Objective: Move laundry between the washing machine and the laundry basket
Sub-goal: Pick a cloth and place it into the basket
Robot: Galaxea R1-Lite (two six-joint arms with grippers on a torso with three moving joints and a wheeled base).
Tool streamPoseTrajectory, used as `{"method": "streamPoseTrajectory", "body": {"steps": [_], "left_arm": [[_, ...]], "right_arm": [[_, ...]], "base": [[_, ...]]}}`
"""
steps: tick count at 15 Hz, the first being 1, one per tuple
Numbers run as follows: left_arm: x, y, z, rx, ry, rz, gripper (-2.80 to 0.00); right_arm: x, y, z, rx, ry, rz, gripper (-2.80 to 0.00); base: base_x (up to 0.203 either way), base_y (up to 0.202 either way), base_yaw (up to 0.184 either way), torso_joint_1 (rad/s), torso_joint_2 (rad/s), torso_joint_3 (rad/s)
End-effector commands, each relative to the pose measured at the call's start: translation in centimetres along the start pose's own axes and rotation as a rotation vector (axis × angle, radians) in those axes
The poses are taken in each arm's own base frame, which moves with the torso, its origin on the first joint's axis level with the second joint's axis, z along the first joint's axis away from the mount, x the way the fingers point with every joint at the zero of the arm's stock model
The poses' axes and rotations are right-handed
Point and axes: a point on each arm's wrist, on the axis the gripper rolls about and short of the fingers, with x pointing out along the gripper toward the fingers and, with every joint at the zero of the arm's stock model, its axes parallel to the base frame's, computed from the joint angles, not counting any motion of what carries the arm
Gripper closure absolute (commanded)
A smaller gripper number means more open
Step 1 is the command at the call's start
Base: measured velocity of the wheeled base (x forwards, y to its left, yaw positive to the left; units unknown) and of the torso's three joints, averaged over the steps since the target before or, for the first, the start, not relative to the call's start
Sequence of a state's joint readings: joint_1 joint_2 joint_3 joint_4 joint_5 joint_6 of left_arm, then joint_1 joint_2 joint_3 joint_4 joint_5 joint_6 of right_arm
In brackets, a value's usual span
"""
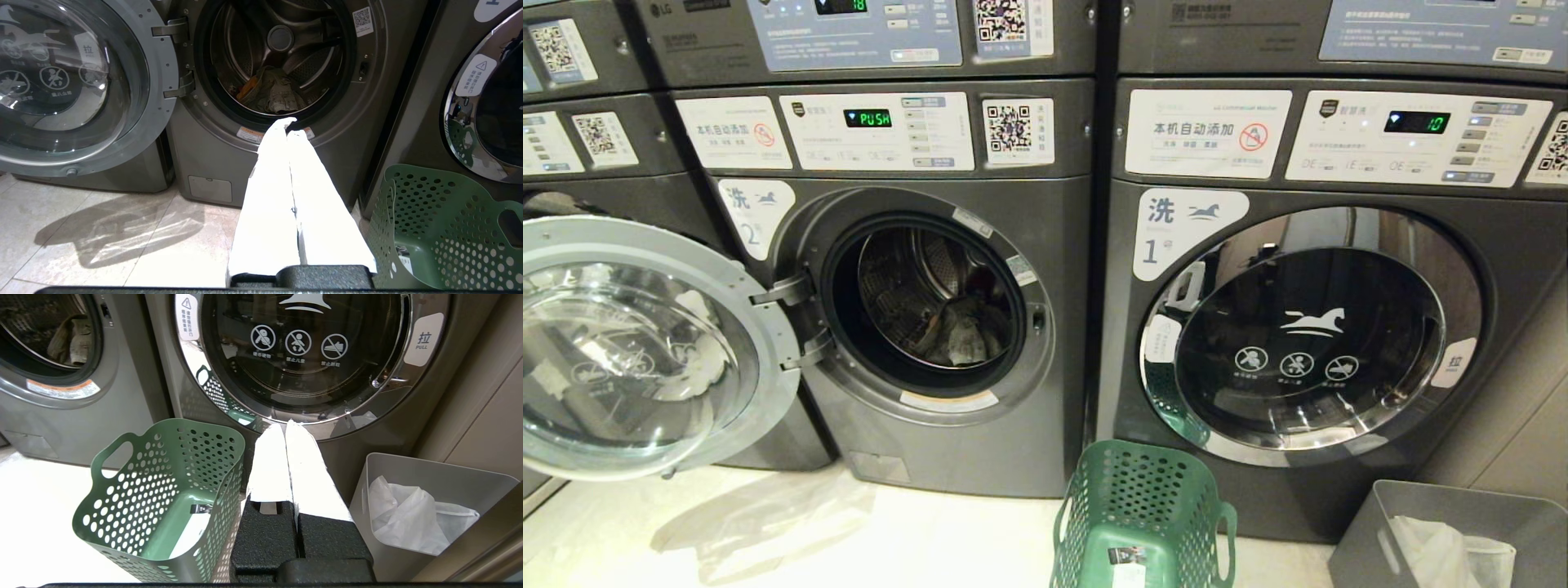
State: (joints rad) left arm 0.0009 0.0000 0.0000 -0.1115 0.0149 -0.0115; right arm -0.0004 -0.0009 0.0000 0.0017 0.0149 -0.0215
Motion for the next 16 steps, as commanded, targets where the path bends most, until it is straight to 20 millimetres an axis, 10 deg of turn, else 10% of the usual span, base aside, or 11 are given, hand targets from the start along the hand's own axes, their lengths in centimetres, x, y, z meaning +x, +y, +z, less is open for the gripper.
{"method": "streamPoseTrajectory", "body": {"steps": [1,16], "left_arm": [[0.21,0.01,-1.12,0.000,0.039,0.002,0.00],[0.21,0.01,-1.12,0.000,0.039,0.002,0.00]], "right_arm": [[0.01,0.00,0.00,0.000,0.001,0.001,0.00],[0.01,0.00,0.00,0.006,0.001,-0.001,0.00]], "base": [[0.000,0.000,0.000,0.000,0.00,0.000],[0.000,0.141,-0.002,0.002,0.00,0.002]]}}
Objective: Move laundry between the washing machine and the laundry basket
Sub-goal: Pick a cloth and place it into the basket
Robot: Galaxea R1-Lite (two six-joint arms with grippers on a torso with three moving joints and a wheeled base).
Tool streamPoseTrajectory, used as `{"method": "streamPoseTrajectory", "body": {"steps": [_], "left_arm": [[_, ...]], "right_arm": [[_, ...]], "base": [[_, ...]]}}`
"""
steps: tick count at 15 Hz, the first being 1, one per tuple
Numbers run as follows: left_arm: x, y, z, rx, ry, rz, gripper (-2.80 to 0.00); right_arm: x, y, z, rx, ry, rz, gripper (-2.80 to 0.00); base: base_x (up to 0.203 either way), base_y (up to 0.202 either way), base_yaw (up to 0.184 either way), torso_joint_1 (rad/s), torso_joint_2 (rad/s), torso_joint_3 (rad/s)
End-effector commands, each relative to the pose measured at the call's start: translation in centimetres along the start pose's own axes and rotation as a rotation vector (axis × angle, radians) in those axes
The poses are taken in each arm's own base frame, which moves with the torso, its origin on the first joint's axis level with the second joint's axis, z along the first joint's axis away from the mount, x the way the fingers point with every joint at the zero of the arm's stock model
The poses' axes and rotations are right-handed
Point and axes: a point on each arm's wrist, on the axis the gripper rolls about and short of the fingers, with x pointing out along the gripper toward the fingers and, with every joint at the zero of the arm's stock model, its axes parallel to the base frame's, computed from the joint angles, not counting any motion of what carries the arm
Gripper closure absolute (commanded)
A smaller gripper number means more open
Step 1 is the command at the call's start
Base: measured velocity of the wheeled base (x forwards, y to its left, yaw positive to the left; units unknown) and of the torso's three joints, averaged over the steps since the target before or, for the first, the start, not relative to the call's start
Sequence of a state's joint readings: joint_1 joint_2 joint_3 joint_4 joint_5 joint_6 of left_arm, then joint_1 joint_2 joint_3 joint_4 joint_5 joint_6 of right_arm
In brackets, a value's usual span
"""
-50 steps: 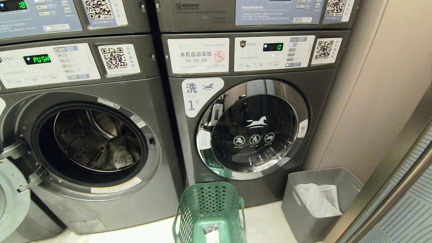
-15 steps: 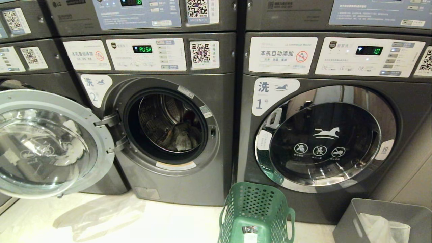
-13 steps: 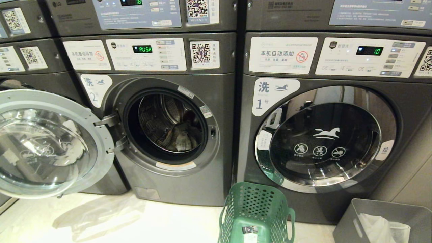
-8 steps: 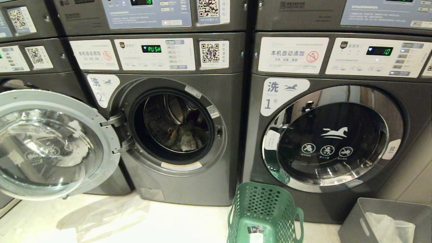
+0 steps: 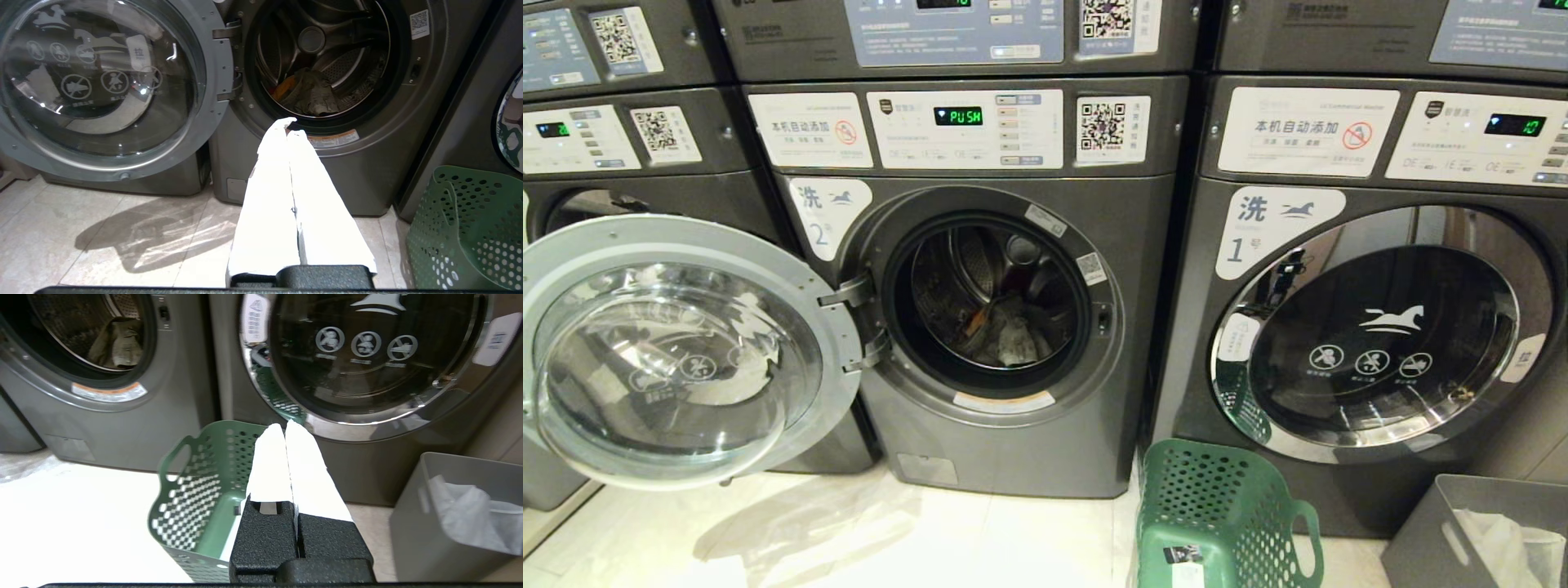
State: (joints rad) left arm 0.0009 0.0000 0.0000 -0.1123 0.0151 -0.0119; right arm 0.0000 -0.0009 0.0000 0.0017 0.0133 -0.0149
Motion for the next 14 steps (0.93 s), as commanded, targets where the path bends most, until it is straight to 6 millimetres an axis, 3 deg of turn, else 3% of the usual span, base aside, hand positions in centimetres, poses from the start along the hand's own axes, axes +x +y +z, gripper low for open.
{"method": "streamPoseTrajectory", "body": {"steps": [1,14], "left_arm": [[0.21,0.01,-1.13,0.000,0.040,0.001,0.00],[0.21,0.01,-1.13,0.000,0.040,0.001,0.00]], "right_arm": [[0.01,0.00,0.00,0.000,0.001,0.001,0.00],[0.01,0.00,0.00,0.000,0.001,0.000,0.00]], "base": [[0.000,0.192,0.000,-0.001,0.00,0.006],[0.000,0.196,-0.001,0.002,0.00,0.001]]}}
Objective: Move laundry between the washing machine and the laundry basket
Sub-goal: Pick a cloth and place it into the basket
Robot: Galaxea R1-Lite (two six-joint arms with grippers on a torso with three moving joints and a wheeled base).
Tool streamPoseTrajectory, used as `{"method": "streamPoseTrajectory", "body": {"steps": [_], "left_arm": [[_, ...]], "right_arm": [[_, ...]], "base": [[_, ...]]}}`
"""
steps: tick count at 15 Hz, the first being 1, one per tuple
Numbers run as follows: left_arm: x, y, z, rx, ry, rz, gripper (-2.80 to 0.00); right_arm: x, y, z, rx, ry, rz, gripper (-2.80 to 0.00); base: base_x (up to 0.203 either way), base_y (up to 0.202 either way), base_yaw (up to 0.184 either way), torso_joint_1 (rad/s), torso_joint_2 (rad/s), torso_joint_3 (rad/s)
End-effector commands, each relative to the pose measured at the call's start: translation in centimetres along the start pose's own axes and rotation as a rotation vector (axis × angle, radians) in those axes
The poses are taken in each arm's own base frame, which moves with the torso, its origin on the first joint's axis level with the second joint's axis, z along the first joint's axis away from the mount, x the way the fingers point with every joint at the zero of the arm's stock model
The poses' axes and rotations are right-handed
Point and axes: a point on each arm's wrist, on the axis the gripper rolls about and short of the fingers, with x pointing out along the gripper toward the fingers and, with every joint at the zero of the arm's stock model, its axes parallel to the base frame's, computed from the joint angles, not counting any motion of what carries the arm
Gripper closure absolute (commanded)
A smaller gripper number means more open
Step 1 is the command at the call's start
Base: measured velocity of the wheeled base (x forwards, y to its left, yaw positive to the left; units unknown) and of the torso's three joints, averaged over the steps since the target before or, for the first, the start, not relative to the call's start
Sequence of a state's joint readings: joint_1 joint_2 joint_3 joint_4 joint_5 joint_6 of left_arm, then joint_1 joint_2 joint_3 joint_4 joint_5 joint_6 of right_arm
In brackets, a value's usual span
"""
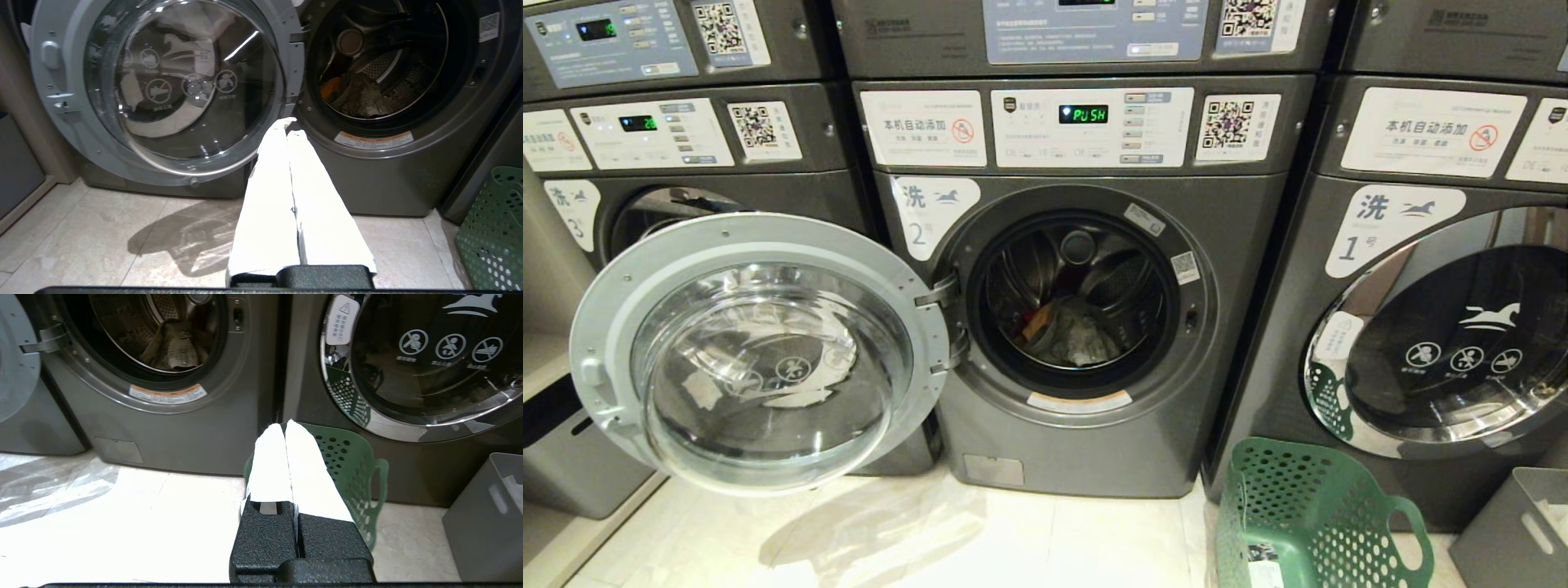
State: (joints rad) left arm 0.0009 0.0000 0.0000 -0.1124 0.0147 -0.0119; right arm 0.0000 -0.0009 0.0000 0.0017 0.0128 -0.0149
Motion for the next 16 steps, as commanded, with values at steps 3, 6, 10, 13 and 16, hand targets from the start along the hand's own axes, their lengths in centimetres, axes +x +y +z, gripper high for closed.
{"method": "streamPoseTrajectory", "body": {"steps": [3,6,10,13,16], "left_arm": [[0.21,0.01,-1.13,0.000,0.040,0.002,0.00],[0.21,0.01,-1.13,0.002,0.040,0.002,0.00],[0.21,0.01,-1.13,0.002,0.040,0.002,0.00],[0.21,0.01,-1.14,0.002,0.042,0.002,0.00],[0.21,0.01,-1.14,0.002,0.042,0.002,0.00]], "right_arm": [[0.01,0.00,0.00,0.000,0.001,0.001,0.00],[0.01,0.00,0.00,0.000,0.001,0.001,0.00],[0.01,0.00,0.00,0.000,0.001,0.000,0.00],[0.01,0.00,0.00,0.000,0.001,0.000,0.00],[0.01,0.00,0.00,0.001,0.001,0.000,0.00]], "base": [[0.000,0.186,0.000,-0.002,0.00,0.004],[0.000,0.054,-0.002,0.001,0.00,0.001],[0.000,0.000,0.000,0.000,0.00,0.000],[0.000,0.000,0.000,0.000,0.00,0.000],[0.000,0.000,0.000,0.000,0.00,0.000]]}}
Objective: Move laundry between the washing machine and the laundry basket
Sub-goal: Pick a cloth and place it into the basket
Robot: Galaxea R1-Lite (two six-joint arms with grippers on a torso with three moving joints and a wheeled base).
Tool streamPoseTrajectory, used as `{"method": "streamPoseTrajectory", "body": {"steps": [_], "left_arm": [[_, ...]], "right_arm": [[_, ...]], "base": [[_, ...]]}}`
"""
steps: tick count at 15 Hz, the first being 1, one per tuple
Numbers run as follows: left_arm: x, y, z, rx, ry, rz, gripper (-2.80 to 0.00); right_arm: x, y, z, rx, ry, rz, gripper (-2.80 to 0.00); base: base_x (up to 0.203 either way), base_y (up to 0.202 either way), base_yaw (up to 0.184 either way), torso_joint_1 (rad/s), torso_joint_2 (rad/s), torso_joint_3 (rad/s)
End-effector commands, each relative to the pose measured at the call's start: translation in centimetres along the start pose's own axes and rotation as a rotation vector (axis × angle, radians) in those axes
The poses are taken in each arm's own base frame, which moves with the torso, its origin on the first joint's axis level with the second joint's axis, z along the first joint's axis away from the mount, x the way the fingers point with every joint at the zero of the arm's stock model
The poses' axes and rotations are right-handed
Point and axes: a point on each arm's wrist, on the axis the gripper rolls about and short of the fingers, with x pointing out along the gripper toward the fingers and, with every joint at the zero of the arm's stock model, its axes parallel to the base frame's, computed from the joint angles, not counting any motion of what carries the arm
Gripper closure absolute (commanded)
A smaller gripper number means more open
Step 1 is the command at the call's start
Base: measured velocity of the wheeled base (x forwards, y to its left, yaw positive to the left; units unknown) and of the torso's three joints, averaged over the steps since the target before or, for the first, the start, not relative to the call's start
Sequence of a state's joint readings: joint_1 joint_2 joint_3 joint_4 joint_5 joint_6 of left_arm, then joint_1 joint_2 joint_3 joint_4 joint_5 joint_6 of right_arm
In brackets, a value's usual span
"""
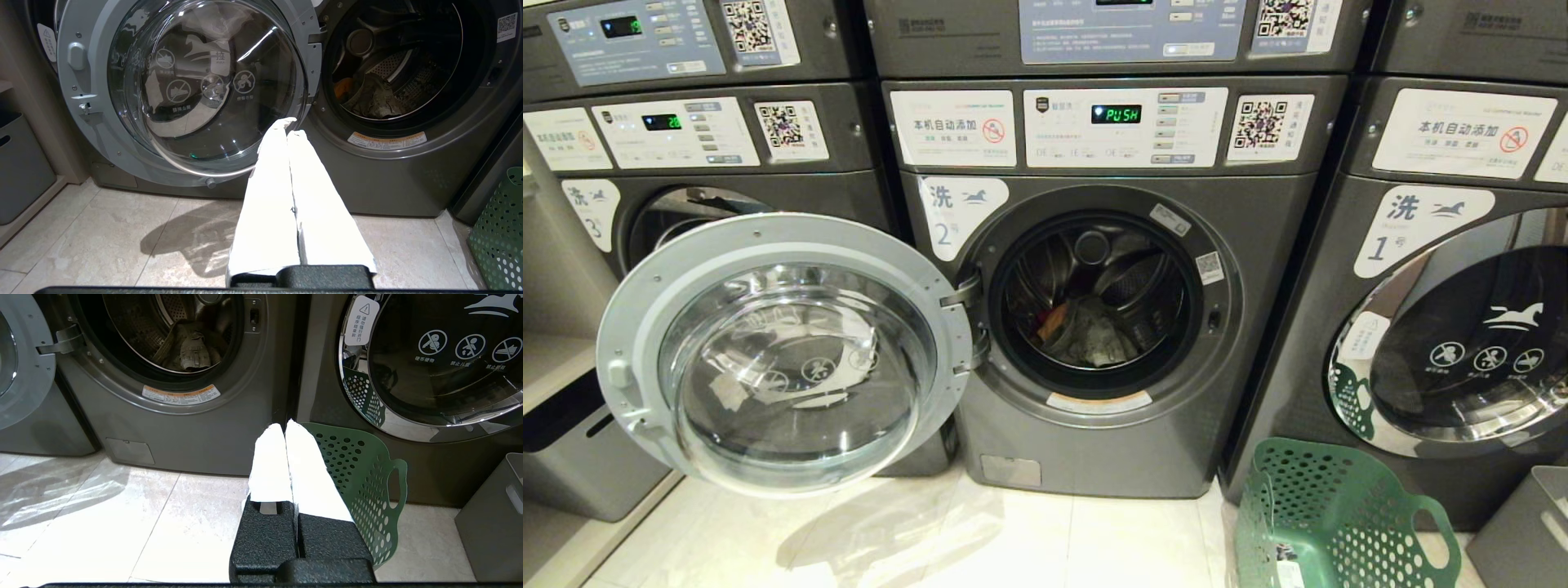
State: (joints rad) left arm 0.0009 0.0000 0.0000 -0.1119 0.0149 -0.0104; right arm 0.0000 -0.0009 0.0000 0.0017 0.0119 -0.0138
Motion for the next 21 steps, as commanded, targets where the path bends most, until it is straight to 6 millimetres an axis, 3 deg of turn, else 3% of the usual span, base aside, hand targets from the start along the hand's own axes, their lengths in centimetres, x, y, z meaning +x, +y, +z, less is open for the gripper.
{"method": "streamPoseTrajectory", "body": {"steps": [1,17,21], "left_arm": [[0.21,0.01,-1.14,0.000,0.041,0.002,0.00],[0.21,0.01,-1.14,-0.006,0.041,0.002,0.00],[0.21,0.01,-1.14,-0.009,0.041,0.002,0.00]], "right_arm": [[0.01,0.00,0.00,-0.001,0.001,0.000,0.00],[0.01,0.00,0.00,0.000,0.001,0.000,0.00],[0.01,0.00,0.00,0.000,0.001,0.000,0.00]], "base": [[0.000,0.000,0.000,0.000,0.00,0.000],[0.175,0.000,-0.001,0.002,0.00,0.002],[0.021,0.000,0.000,0.003,0.00,0.000]]}}
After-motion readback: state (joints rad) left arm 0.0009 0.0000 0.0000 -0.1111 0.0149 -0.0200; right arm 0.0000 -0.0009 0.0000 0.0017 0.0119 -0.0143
